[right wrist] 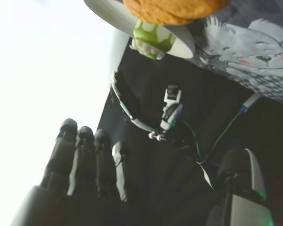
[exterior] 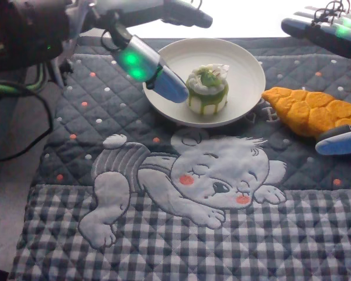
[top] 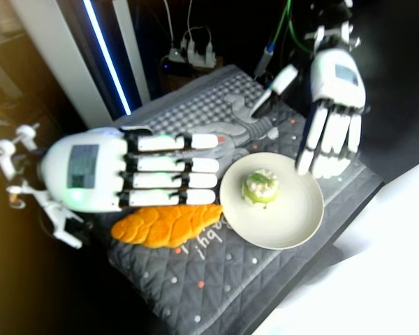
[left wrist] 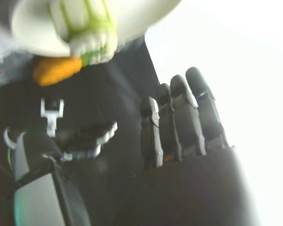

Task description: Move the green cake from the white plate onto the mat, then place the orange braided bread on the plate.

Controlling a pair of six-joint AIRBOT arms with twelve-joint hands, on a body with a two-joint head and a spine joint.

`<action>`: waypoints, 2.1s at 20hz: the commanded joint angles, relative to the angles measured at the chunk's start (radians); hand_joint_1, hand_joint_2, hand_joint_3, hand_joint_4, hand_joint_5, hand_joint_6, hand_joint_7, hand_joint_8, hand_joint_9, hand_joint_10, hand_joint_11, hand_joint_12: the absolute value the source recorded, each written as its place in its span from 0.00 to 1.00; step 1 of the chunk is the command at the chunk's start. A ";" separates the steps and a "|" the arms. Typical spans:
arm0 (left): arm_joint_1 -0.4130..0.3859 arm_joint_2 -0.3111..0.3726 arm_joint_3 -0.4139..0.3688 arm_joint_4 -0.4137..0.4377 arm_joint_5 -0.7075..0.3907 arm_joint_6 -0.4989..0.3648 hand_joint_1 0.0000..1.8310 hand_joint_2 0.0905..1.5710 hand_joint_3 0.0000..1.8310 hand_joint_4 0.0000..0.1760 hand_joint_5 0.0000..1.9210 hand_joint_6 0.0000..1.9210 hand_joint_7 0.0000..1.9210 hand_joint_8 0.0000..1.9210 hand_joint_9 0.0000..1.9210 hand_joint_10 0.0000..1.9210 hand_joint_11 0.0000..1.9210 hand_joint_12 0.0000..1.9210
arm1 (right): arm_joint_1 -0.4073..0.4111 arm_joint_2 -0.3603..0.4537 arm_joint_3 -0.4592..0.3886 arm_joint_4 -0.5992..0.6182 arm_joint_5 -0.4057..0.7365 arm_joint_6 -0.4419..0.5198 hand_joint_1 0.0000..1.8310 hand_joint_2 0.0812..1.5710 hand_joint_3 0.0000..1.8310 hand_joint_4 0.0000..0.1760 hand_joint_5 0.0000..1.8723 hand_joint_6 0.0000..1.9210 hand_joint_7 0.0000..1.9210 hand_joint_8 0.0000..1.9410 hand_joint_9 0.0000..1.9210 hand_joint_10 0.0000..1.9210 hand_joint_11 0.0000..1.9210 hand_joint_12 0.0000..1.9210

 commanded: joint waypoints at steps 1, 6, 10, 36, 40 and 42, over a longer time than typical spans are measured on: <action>-0.016 -0.004 0.013 -0.009 -0.046 -0.035 0.38 0.35 0.00 0.87 0.16 0.00 0.18 0.00 0.19 0.00 0.03 0.40 | 0.008 0.009 0.002 0.044 0.133 0.004 0.32 0.43 0.00 0.71 0.00 0.00 0.02 0.00 0.01 0.00 0.01 0.01; -0.017 -0.098 0.101 0.078 -0.022 -0.140 0.41 0.30 0.00 0.62 0.17 0.00 0.20 0.00 0.19 0.00 0.04 0.38 | 0.008 0.001 -0.001 0.043 0.146 0.004 0.34 0.42 0.00 0.74 0.00 0.00 0.03 0.00 0.04 0.01 0.03 0.02; -0.017 -0.142 0.110 0.160 0.018 -0.140 0.42 0.32 0.00 0.64 0.19 0.00 0.24 0.00 0.26 0.00 0.12 0.39 | 0.008 -0.006 -0.002 0.038 0.149 0.004 0.31 0.46 0.01 0.72 0.00 0.00 0.02 0.00 0.03 0.00 0.00 0.07; 0.033 -0.227 0.219 0.133 0.053 -0.141 0.55 0.68 0.00 0.99 0.51 0.51 0.42 0.99 0.47 1.00 0.54 1.00 | 0.008 -0.012 -0.009 0.018 0.152 0.004 0.31 0.50 0.00 0.36 0.06 0.00 0.12 0.00 0.11 0.00 0.00 0.28; 0.022 -0.177 0.201 0.023 -0.035 -0.141 0.63 0.70 0.01 0.21 0.51 0.48 0.46 0.70 0.48 0.86 0.47 1.00 | 0.008 -0.012 -0.009 0.018 0.152 0.004 0.30 0.52 0.00 0.36 0.05 0.00 0.11 0.00 0.10 0.00 0.00 0.24; 0.019 -0.134 0.163 -0.017 -0.095 -0.142 0.66 0.70 0.00 0.00 0.52 0.54 0.47 0.55 0.39 0.55 0.23 0.87 | 0.008 -0.012 -0.009 0.023 0.152 0.004 0.29 0.52 0.00 0.44 0.06 0.00 0.11 0.00 0.10 0.00 0.00 0.27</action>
